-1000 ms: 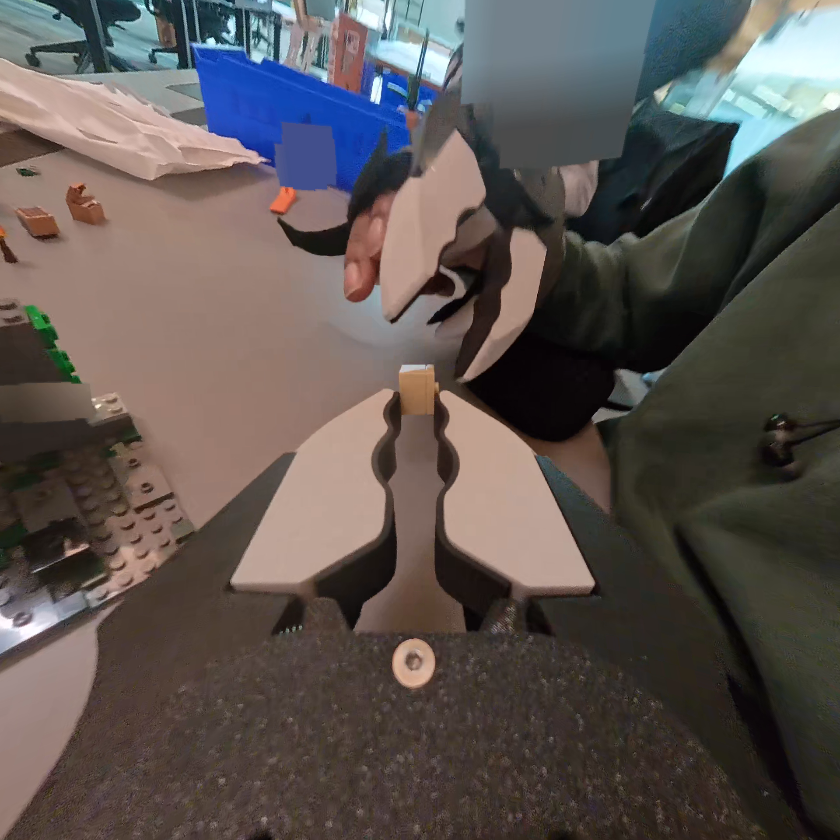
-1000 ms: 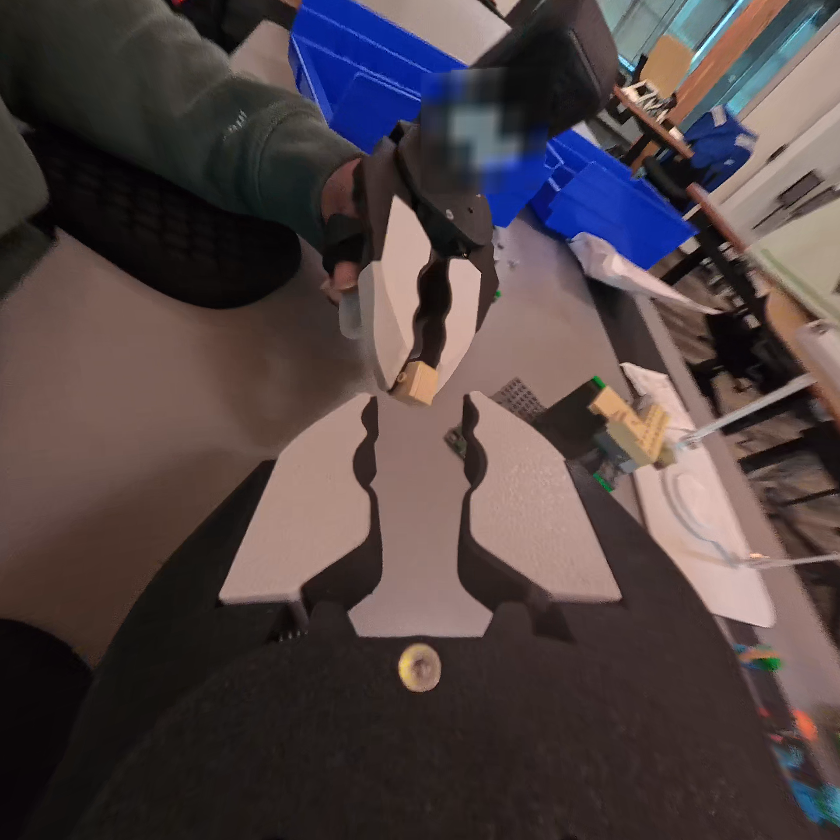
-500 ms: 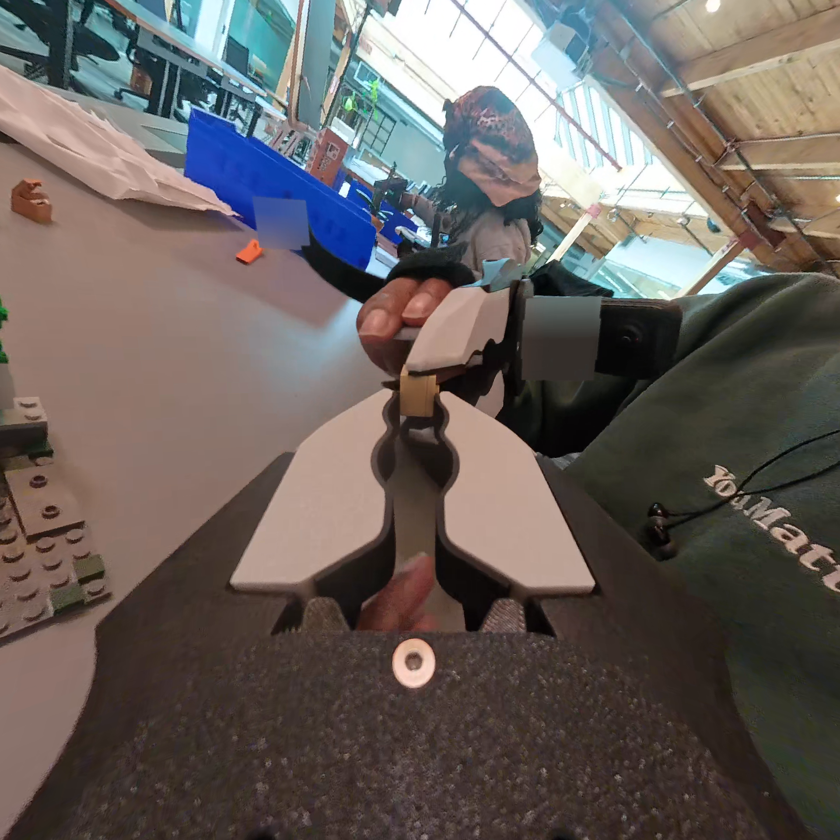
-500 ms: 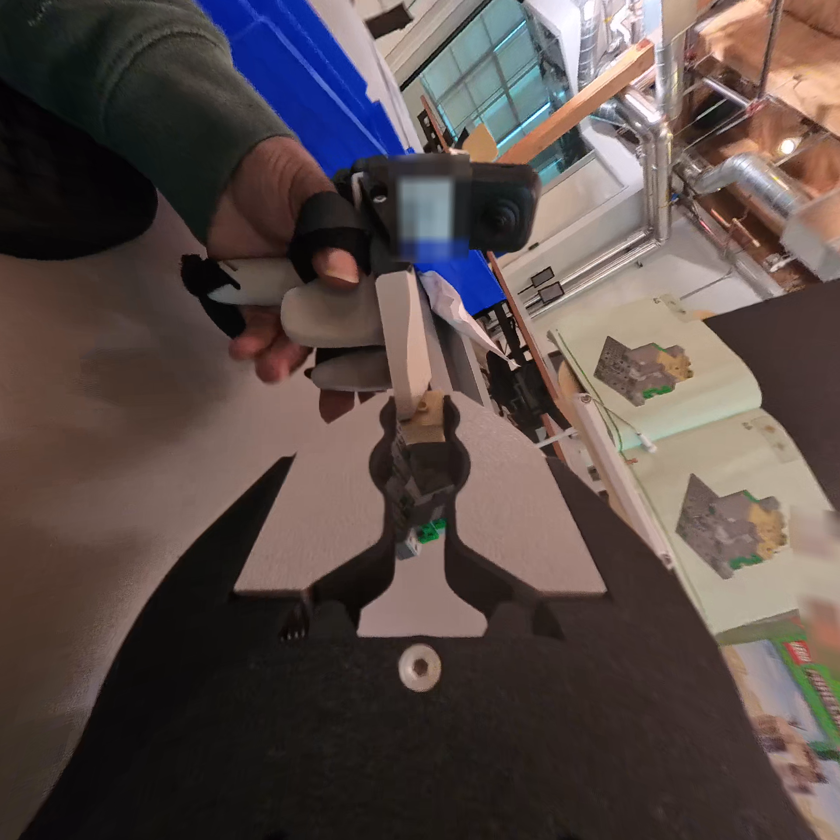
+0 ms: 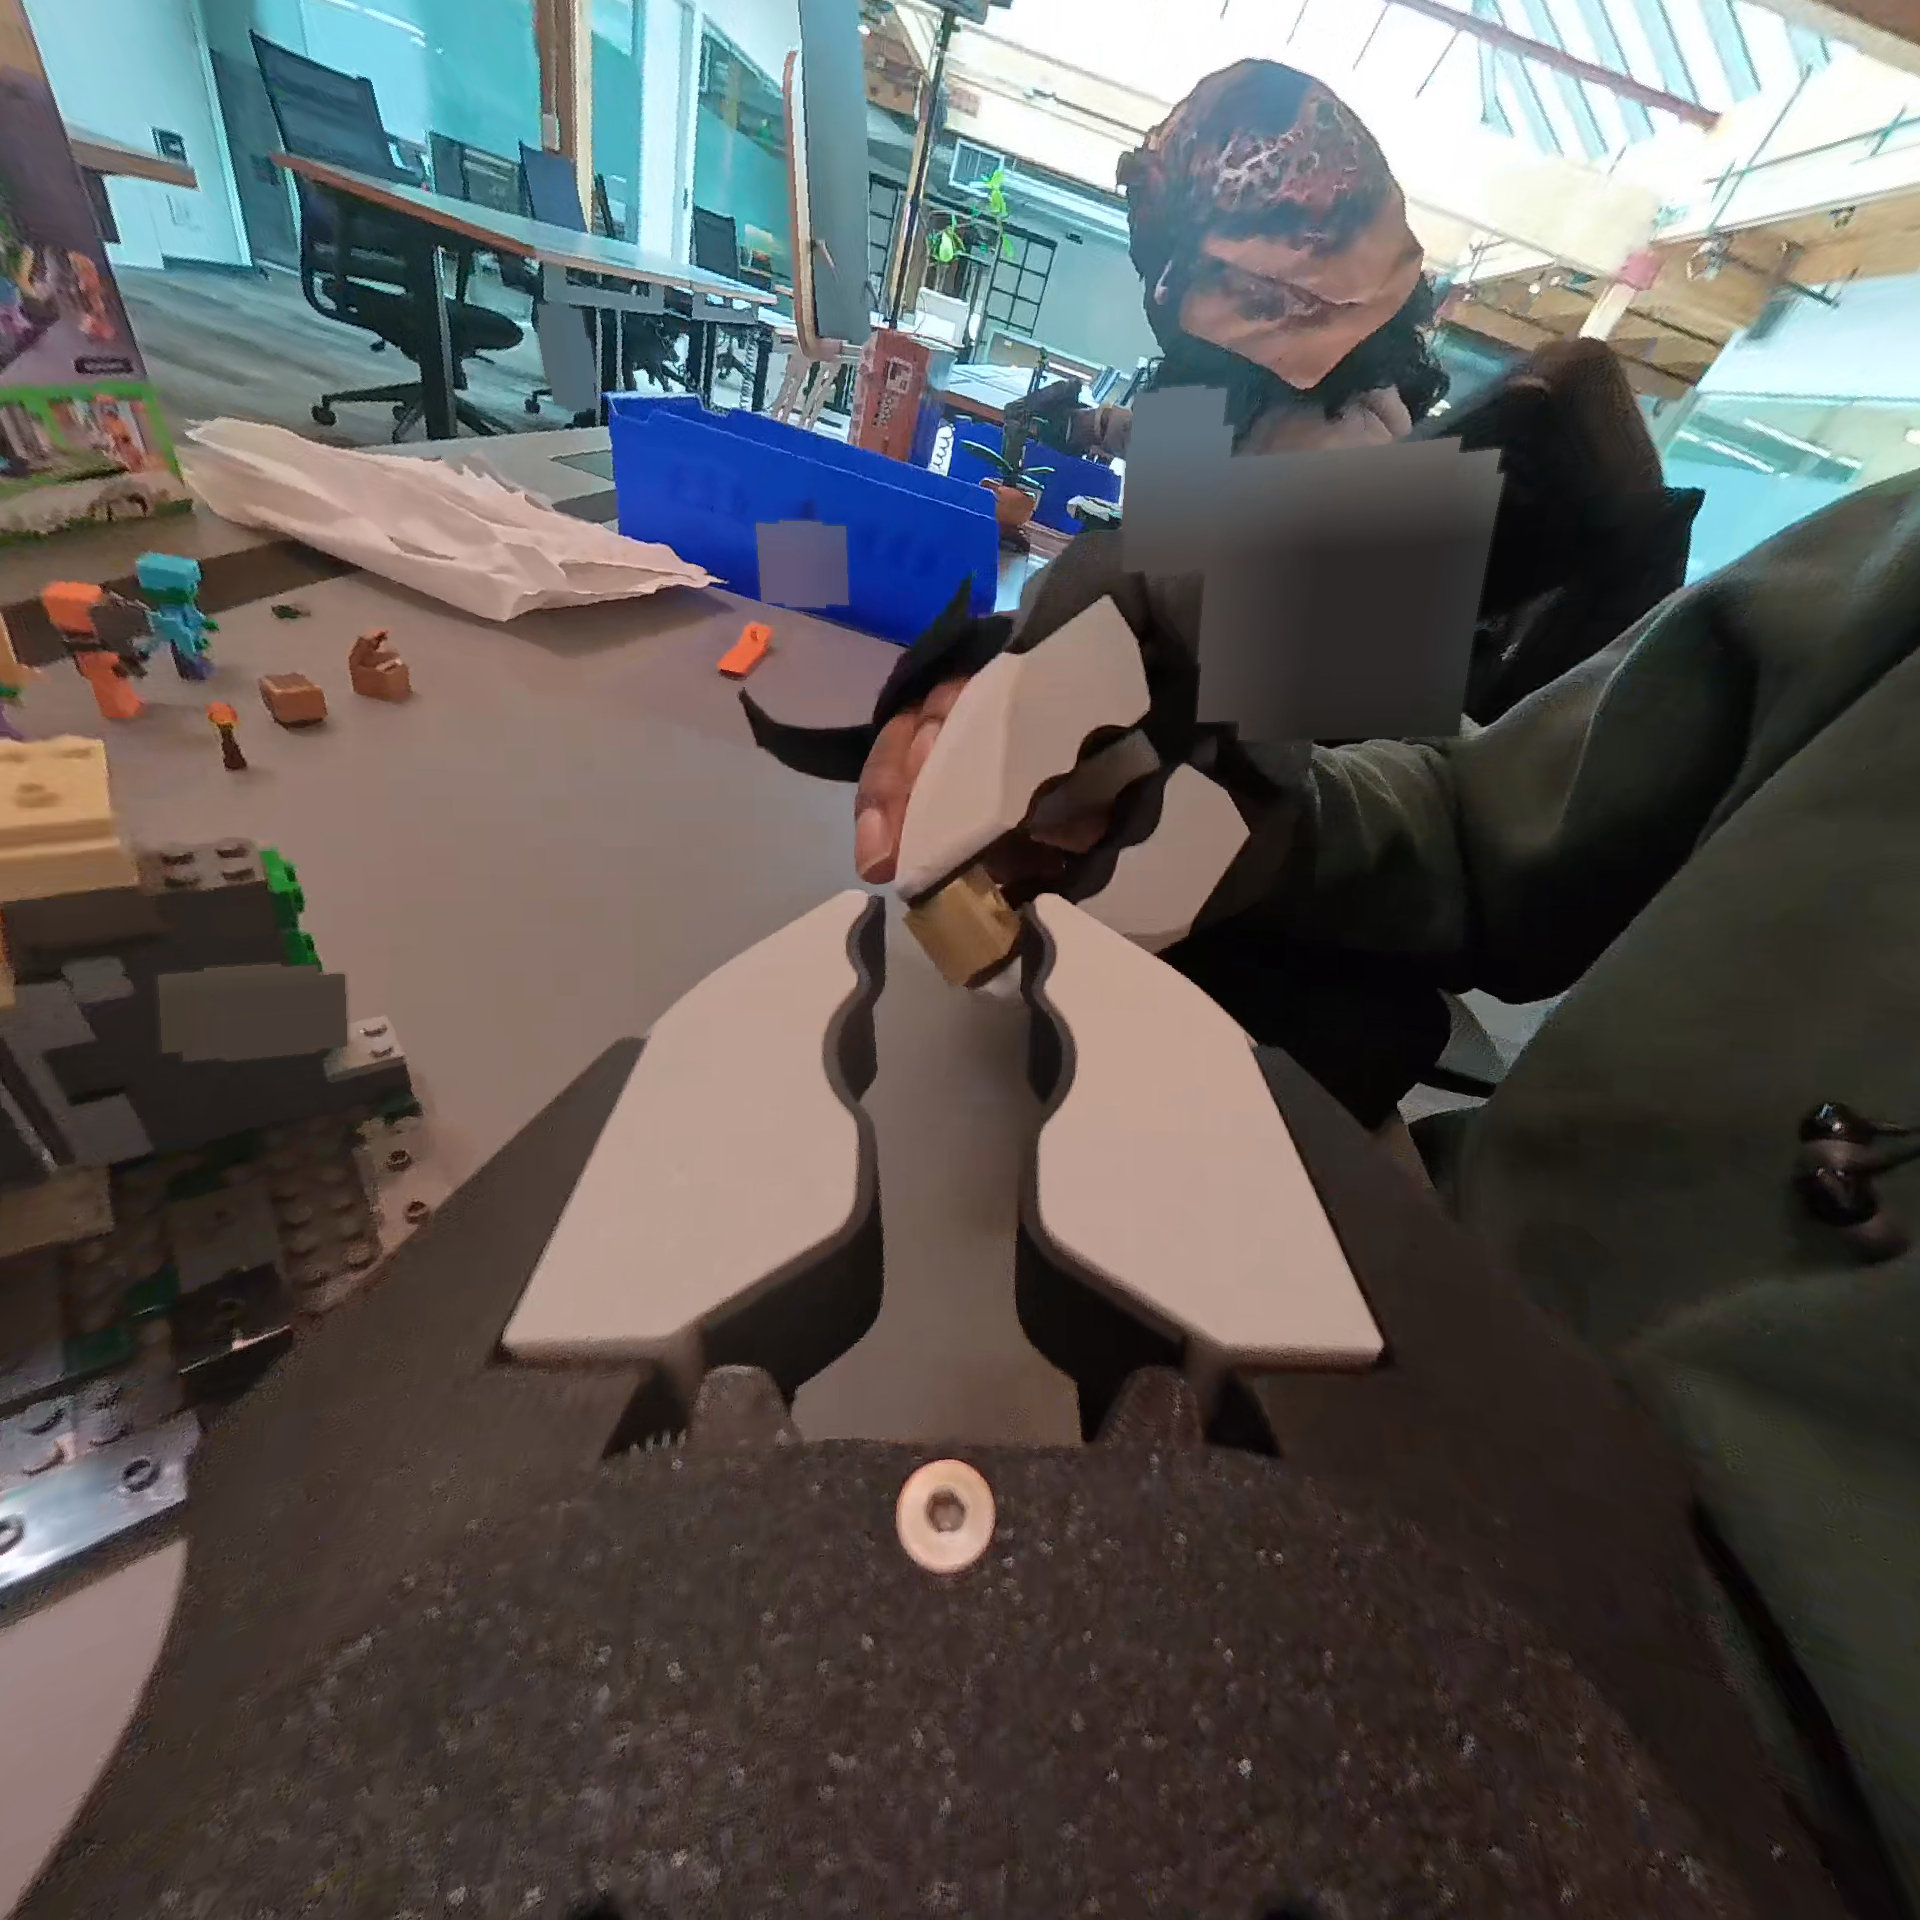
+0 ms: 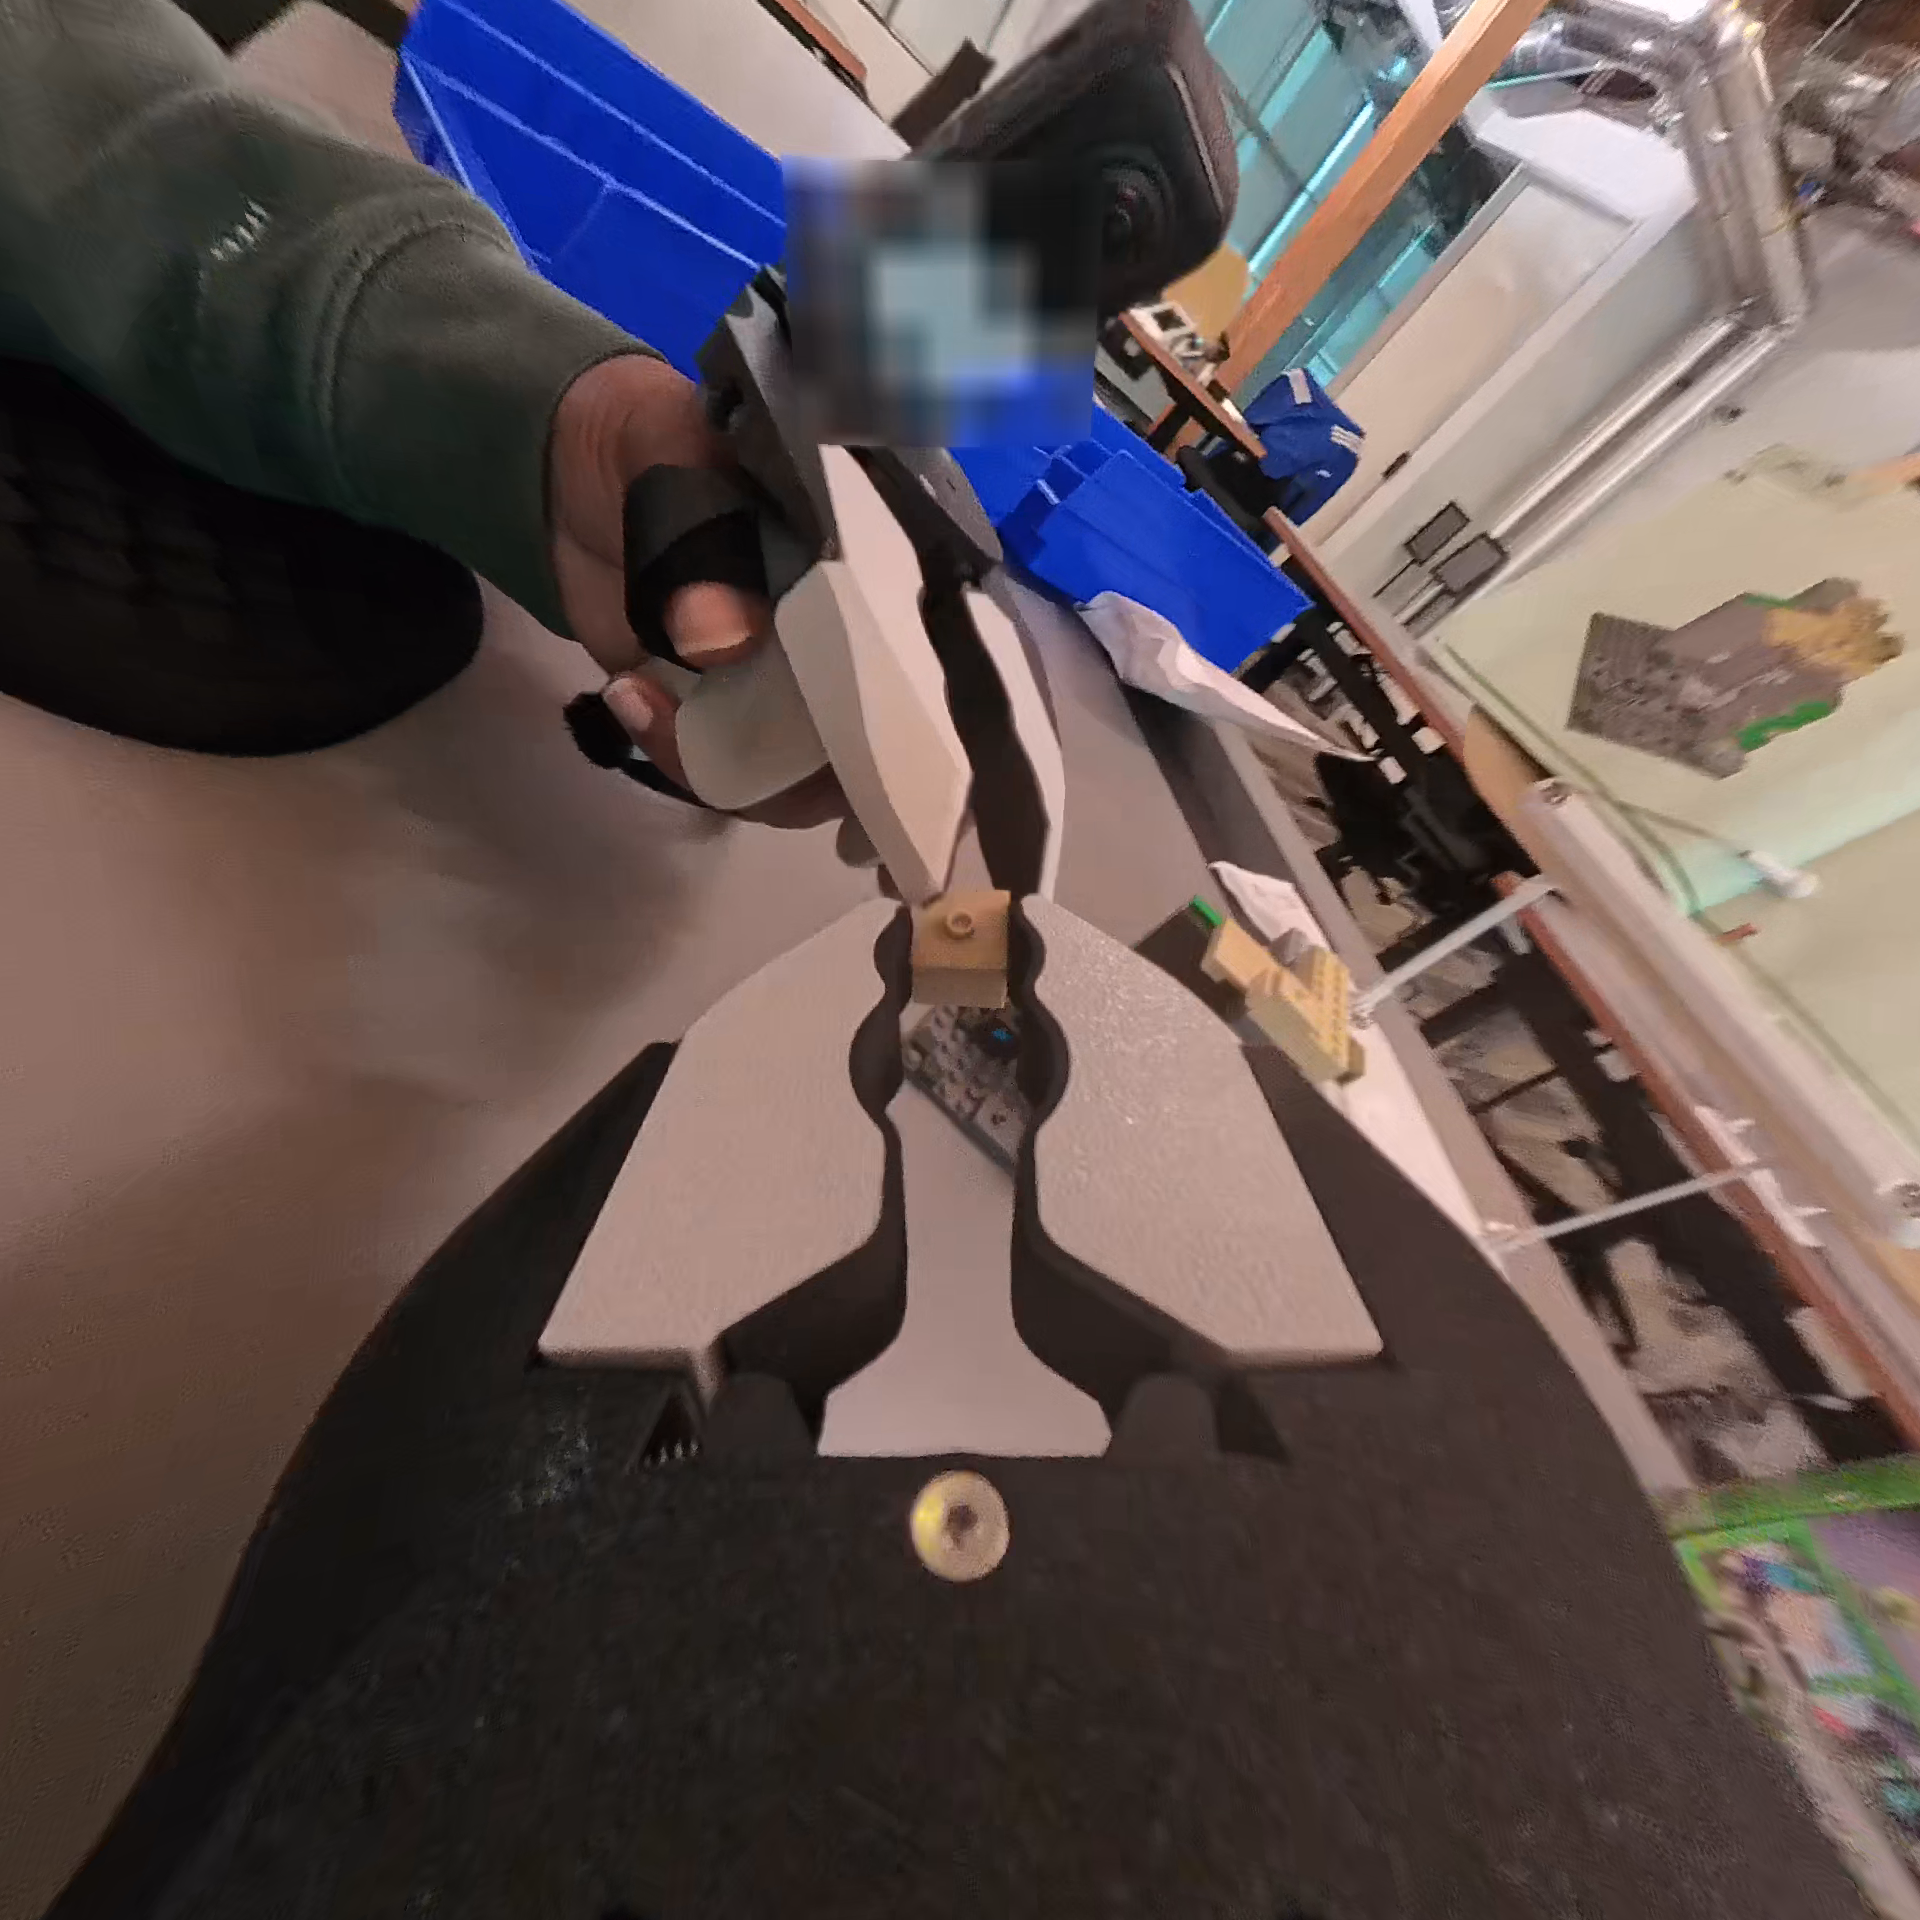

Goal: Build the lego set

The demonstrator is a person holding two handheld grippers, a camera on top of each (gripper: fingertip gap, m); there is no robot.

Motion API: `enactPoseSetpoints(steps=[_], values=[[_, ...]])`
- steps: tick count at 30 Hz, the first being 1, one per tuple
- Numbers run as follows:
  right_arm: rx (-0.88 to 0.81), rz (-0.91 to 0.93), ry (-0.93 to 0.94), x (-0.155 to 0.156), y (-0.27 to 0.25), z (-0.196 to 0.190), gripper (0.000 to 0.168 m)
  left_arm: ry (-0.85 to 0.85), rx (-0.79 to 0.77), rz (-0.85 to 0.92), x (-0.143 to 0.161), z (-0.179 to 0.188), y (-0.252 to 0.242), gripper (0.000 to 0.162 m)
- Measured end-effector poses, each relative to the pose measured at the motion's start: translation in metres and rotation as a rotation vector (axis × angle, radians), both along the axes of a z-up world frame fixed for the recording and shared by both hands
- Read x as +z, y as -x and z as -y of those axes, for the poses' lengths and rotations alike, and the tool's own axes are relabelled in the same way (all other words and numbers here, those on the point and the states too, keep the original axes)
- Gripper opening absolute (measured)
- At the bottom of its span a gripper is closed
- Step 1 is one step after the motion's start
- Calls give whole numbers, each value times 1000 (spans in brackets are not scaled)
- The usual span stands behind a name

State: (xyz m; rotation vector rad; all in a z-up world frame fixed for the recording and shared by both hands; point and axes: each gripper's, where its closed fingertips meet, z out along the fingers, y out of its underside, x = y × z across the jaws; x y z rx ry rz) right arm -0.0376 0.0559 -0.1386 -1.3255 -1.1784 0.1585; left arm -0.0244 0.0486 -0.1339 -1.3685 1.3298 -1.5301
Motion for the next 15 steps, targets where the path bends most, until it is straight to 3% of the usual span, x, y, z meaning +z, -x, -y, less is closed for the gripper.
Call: enactPoseSetpoints(steps=[5,11,15], values=[[22,-150,134,7,-10,-3,17,-117,5,-43,-8,-1,3,27],[75,-521,540,20,-16,-8,17,-541,168,-72,-13,-9,-3,33],[76,-683,695,27,-13,-10,17,-708,305,-43,0,-16,-7,32]])
